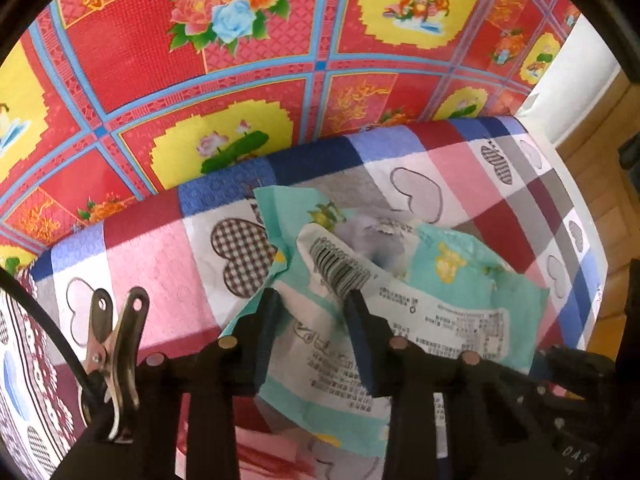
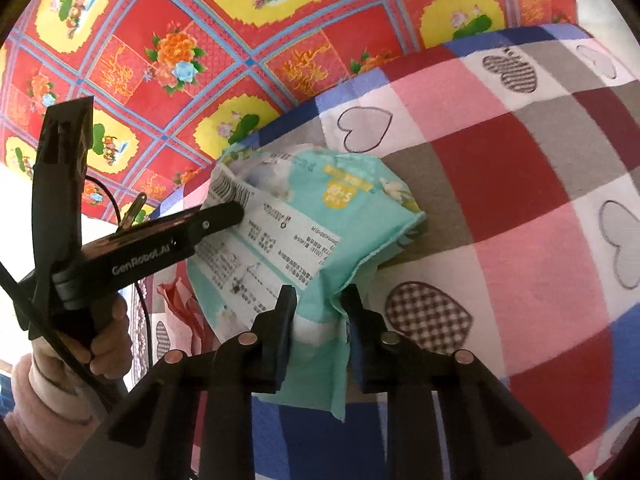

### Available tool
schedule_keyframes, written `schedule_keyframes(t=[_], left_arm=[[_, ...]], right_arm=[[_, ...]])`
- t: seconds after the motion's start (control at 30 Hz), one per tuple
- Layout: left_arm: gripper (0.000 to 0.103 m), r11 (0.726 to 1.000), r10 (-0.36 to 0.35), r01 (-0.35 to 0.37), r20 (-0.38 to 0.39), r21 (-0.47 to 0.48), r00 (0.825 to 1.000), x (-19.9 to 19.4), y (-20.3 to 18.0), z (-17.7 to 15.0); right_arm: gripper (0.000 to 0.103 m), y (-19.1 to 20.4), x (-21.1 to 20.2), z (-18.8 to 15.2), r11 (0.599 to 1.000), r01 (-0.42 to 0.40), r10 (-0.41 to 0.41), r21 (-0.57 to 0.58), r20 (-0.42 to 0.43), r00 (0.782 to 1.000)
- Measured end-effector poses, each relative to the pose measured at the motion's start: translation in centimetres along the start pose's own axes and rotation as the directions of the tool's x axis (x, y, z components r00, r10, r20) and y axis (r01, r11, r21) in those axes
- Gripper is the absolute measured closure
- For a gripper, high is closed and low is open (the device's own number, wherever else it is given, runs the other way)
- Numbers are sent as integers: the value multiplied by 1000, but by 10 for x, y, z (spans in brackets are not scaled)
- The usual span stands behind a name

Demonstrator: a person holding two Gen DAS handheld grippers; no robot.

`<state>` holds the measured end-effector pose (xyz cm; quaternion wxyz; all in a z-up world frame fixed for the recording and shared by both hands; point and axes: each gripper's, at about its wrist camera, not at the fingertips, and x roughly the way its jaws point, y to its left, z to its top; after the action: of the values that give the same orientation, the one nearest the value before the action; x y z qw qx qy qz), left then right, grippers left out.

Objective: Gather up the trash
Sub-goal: 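Close the right gripper on the teal wipes package while the left closes on it too, then carry the teal wipes package with both grippers over the red bucket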

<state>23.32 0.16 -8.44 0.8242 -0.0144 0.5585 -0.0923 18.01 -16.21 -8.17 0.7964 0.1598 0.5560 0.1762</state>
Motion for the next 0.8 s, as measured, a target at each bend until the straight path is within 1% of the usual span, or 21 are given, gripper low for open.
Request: schedule_keyframes(t=[0.1, 0.3, 0.5, 0.8], left_arm=[[70, 1000, -20, 20, 4, -9, 1000, -7, -8, -6], [70, 999, -34, 34, 42, 12, 999, -26, -29, -17], [70, 998, -57, 56, 54, 21, 997, -38, -43, -26], [70, 995, -90, 87, 78, 46, 993, -59, -61, -46]], right_arm=[[78, -5, -13, -2, 1000, 13, -13, -18, 26, 1000], [78, -13, -39, -9, 999, 31, -28, -41, 70, 997], [78, -21, -58, -18, 999, 32, -30, -22, 104, 994], [78, -27, -87, -49, 999, 32, -30, -11, 167, 985]])
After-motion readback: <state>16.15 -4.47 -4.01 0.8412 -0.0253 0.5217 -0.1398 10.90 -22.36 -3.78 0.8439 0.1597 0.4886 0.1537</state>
